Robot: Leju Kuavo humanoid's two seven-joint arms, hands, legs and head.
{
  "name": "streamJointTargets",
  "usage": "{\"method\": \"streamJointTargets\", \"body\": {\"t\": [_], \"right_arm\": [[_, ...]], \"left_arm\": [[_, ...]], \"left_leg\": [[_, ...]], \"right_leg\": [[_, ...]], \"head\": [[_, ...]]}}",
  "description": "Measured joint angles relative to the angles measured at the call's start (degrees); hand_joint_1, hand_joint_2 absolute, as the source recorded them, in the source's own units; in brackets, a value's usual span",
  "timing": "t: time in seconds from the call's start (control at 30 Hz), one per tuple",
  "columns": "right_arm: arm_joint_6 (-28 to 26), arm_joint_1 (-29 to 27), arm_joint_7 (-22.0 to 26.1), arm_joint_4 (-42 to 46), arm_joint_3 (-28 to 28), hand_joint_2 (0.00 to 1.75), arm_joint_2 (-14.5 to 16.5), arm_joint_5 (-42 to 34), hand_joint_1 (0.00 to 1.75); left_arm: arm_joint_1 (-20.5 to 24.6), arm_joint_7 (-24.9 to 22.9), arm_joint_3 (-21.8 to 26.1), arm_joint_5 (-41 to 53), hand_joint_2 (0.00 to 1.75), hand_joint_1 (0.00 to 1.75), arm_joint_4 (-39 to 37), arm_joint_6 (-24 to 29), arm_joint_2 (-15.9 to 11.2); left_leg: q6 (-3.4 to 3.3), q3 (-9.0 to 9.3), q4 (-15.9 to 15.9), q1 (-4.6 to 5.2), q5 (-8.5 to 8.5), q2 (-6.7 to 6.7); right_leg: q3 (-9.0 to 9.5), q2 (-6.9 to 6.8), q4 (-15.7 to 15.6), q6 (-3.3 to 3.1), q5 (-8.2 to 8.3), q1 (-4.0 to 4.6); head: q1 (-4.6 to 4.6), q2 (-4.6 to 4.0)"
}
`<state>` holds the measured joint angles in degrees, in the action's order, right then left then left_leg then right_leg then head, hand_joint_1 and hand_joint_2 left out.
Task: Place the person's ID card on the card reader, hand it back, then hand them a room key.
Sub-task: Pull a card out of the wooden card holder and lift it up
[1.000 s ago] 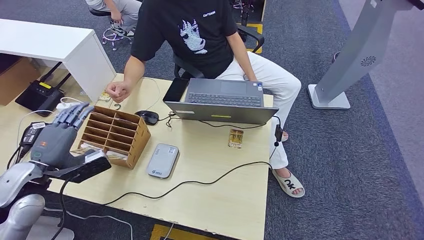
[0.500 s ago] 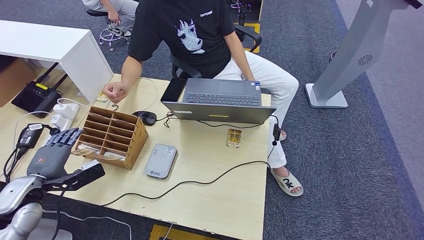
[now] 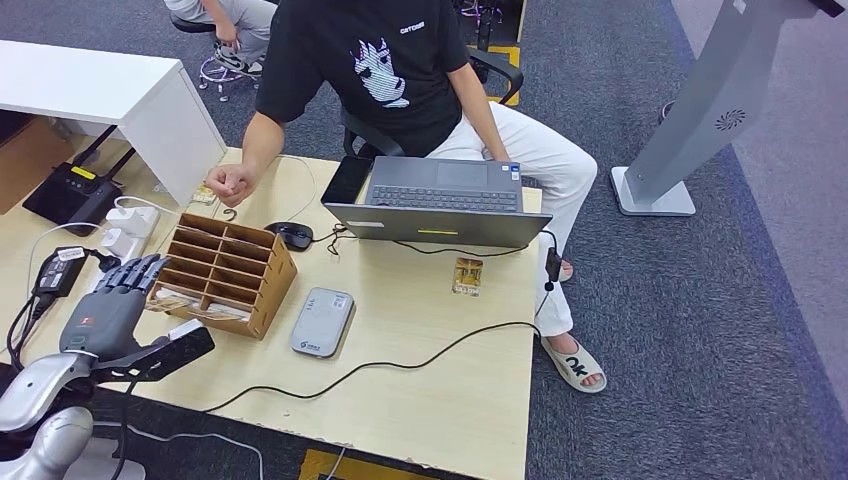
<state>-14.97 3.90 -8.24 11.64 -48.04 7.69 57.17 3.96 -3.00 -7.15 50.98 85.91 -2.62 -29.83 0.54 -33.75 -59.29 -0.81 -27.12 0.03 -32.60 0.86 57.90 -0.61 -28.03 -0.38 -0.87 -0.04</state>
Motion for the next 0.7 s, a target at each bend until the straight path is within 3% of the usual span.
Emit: {"method": "streamJointTargets", "body": {"t": [0.3,0.7], "right_arm": [[0.22,0.08,0.09,-0.01,0.0,1.75,0.0,1.35,0.0],[0.59,0.19,0.0,0.0,0.0,1.75,0.0,2.53,0.0]], "left_arm": [[1.48,4.77,-0.23,2.48,1.75,0.0,-2.93,4.27,2.88],[6.22,6.17,-2.91,2.14,1.75,0.0,-10.19,2.59,6.75]], "left_leg": [[0.0,0.01,-0.01,0.01,0.0,0.0],[-0.03,0.03,-0.03,0.01,0.03,0.03]], "right_leg": [[0.01,-0.01,0.0,0.0,0.01,-0.01],[0.0,0.03,0.0,-0.05,0.06,-0.01]], "head": [[-0.01,0.0],[0.0,0.0]]}}
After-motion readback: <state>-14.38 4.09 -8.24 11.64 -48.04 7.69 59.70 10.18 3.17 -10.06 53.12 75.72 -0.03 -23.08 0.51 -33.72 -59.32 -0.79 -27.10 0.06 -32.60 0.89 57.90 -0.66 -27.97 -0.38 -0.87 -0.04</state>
